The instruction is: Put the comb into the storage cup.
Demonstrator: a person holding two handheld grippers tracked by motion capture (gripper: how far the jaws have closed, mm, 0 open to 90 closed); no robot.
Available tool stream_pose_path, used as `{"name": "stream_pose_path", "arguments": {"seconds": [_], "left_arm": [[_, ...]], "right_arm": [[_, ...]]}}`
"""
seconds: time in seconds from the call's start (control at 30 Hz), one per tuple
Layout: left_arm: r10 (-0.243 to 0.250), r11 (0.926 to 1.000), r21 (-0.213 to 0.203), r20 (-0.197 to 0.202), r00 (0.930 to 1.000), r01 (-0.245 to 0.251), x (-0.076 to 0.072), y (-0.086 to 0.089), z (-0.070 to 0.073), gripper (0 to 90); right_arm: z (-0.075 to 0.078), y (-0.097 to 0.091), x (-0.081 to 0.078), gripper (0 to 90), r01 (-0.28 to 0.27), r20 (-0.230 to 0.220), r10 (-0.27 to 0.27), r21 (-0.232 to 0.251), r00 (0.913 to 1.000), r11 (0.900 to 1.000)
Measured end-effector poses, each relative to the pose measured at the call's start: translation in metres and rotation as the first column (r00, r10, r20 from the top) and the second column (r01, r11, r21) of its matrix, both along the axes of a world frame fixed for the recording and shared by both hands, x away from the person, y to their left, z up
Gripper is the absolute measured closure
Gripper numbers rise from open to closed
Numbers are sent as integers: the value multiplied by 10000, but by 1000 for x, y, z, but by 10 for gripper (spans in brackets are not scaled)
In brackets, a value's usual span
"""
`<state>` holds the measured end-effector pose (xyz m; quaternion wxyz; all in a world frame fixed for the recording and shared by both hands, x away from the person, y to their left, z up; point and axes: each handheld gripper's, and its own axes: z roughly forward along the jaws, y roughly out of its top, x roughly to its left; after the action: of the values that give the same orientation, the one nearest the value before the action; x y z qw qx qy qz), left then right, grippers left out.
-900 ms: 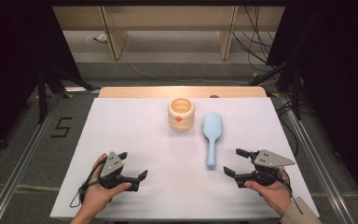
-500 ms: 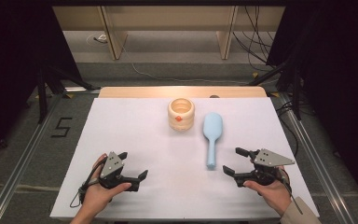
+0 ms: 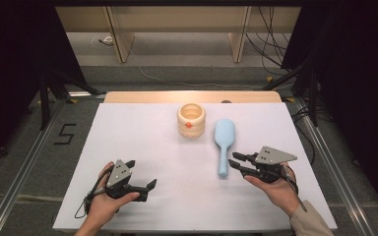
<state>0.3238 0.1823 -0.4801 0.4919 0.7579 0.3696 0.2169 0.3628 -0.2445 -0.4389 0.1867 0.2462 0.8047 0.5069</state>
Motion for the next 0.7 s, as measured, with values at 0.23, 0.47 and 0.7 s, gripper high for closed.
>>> {"name": "stream_pose_path", "arguments": {"seconds": [0.23, 0.47, 0.7], "left_arm": [[2, 10000, 13, -24, 10000, -1, 0, 0, 0, 0], [-20, 10000, -18, -38, 10000, 20, 0, -1, 0, 2], [-34, 10000, -21, -39, 10000, 34, 0, -1, -1, 3]], "right_arm": [[-1, 26, 22, 900, -140, -1198, -21, -1331, 9928, 9910], [-7, 53, 37, 900, -520, -2121, -6, -2424, 9773, 9688], [-16, 72, 48, 900, -791, -3259, -523, -3772, 9440, 9227]]}}
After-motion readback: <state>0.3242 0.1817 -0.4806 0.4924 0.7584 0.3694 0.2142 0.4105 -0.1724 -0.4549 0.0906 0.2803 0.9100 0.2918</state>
